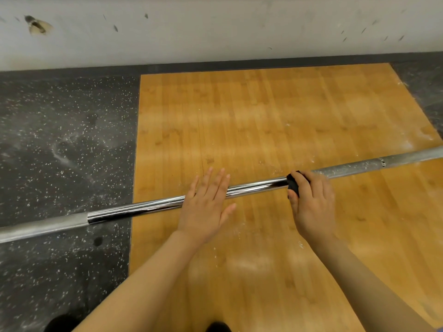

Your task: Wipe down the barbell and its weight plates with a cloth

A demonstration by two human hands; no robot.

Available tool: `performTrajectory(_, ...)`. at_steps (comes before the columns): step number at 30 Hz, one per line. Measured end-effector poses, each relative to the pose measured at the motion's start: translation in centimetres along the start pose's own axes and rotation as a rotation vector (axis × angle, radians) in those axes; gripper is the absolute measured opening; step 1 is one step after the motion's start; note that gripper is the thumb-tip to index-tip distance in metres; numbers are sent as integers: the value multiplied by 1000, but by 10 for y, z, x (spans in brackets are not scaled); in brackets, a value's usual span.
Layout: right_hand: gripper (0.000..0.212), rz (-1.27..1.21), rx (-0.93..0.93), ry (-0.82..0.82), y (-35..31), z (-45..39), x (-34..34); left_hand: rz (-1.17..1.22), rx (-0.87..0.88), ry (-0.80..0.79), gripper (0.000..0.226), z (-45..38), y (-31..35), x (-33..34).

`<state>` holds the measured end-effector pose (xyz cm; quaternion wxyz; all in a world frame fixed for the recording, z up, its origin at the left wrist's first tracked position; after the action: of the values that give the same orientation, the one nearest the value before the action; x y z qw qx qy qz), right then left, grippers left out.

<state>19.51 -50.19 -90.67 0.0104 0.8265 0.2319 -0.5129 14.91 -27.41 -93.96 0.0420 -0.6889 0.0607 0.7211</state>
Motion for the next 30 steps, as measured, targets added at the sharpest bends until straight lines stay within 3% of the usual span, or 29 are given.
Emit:
performTrajectory(17, 49, -36, -5, -9, -12, -40, 48, 35, -48, 18, 81, -68, -40, -7)
performTrajectory(25, 41, -29, -204, -14, -60, -77, 100, 83, -3, 55, 78, -80, -52, -8)
performTrajectory(30, 40, 23, -238, -48, -40, -76, 109, 84, 22, 73, 76, -82, -56, -9)
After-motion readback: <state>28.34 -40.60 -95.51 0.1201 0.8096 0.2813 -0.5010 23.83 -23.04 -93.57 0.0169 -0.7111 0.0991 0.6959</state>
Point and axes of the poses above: each hand's wrist, its own z-axis away from the middle knuckle, its own x-axis out of the palm, y = z × x, the point moved 4 cm from there along -z, towards the middle knuckle, and after that the axes turned 3 degrees about y, right-handed, at the moved point
